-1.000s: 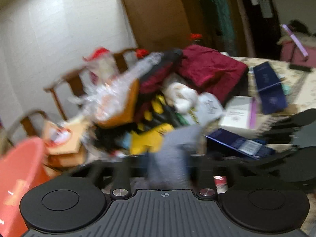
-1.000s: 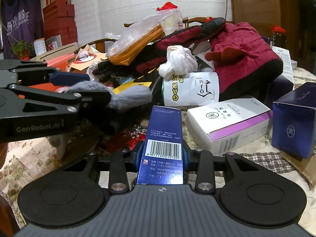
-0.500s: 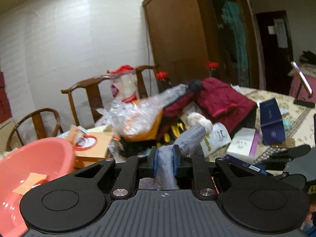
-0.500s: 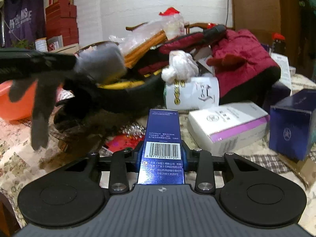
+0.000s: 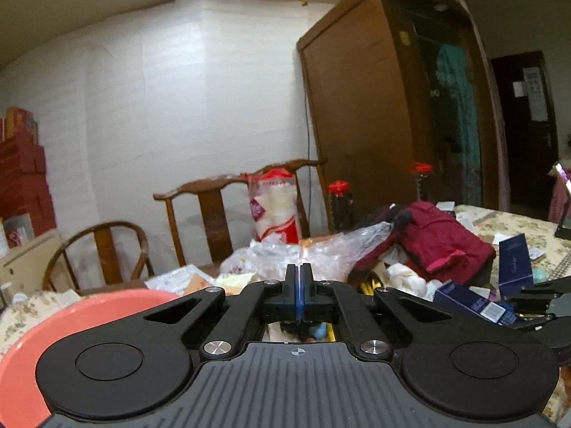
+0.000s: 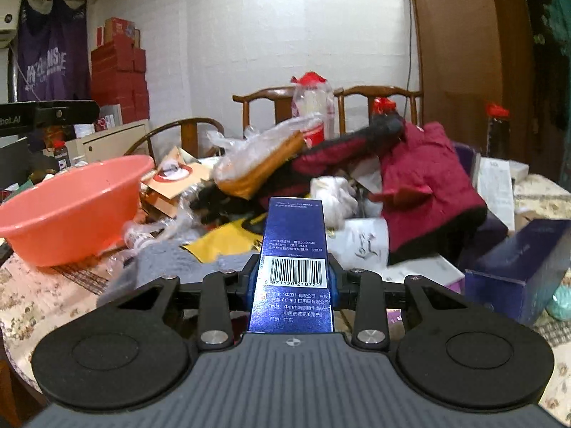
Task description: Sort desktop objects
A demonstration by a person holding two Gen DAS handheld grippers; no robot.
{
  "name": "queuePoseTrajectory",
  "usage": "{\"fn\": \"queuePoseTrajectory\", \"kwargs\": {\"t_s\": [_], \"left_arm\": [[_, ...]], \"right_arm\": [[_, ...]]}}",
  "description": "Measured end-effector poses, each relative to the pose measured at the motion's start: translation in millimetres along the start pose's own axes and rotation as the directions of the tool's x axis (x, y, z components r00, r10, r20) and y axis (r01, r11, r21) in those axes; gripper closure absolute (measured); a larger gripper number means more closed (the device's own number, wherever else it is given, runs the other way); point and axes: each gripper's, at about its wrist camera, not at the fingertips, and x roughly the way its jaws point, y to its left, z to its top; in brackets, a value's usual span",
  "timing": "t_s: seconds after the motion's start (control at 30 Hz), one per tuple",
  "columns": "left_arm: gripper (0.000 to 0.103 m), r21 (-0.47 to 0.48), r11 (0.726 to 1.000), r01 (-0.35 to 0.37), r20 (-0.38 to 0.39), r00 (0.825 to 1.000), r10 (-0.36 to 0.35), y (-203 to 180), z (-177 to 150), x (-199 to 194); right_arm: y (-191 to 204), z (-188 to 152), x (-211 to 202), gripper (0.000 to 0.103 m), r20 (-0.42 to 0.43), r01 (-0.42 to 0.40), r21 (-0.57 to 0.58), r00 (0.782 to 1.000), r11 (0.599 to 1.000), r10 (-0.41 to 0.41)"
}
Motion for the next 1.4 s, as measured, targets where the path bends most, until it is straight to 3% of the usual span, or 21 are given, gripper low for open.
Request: {"fn": "queuePoseTrajectory", "kwargs": {"t_s": [0.2, 0.27, 0.33, 0.4, 0.47, 0.53, 0.6, 0.7, 0.93, 1.03, 1.07, 1.23, 1.4], "left_arm": [[0.099, 0.028, 0.999, 0.042, -0.1, 0.994, -0.039, -17, -35, 9], [0.088, 0.027, 0.997, 0.07, -0.13, 0.989, -0.066, -26, -50, 10], [0.086, 0.033, 0.995, 0.094, -0.153, 0.984, -0.088, -36, -62, 9], [0.071, 0.043, 0.993, 0.113, -0.152, 0.983, -0.105, -44, -70, 6], [0.046, 0.07, 0.991, 0.117, -0.142, 0.984, -0.106, -53, -74, 5], [0.034, 0.094, 0.988, 0.125, -0.135, 0.985, -0.112, -58, -77, 4], [0.029, 0.128, 0.985, 0.114, -0.132, 0.986, -0.097, -64, -80, 9], [0.029, 0.13, 0.987, 0.09, -0.151, 0.986, -0.07, -64, -80, 23], [0.029, 0.023, 0.983, 0.184, -0.213, 0.961, -0.175, -51, -79, 57], [0.064, 0.024, 0.98, 0.197, -0.241, 0.952, -0.186, -59, -86, 62], [0.071, 0.03, 0.981, 0.193, -0.246, 0.952, -0.18, -63, -88, 63], [0.083, 0.03, 0.987, 0.16, -0.219, 0.964, -0.15, -65, -90, 54], [0.086, 0.024, 0.989, 0.145, -0.169, 0.976, -0.139, -56, -78, 35]], "right_arm": [[9, -16, 14, 0.064, -0.052, 0.004, -0.029, 0.999, 1.0, -0.005], [8, -25, 17, 0.064, -0.069, 0.016, -0.03, 0.997, 0.999, -0.018], [6, -30, 18, 0.064, -0.073, 0.041, -0.036, 0.996, 0.999, -0.043], [4, -32, 19, 0.064, -0.078, 0.054, -0.039, 0.995, 0.998, -0.057], [1, -32, 19, 0.064, -0.075, 0.07, -0.035, 0.995, 0.997, -0.072], [-3, -33, 18, 0.064, -0.072, 0.087, -0.032, 0.993, 0.996, -0.089], [-7, -35, 20, 0.064, -0.085, 0.094, -0.025, 0.992, 0.995, -0.096], [-7, -41, 24, 0.064, -0.1, 0.088, -0.018, 0.991, 0.996, -0.089], [-8, -43, 28, 0.064, -0.106, 0.076, -0.003, 0.991, 0.997, -0.076], [-9, -43, 29, 0.063, -0.11, 0.072, 0.005, 0.991, 0.997, -0.071], [-9, -43, 30, 0.063, -0.115, 0.071, 0.005, 0.991, 0.997, -0.069], [-5, -44, 34, 0.063, -0.138, 0.065, -0.017, 0.988, 0.998, -0.067], [-4, -44, 33, 0.063, -0.145, 0.069, -0.028, 0.987, 0.997, -0.072]]}}
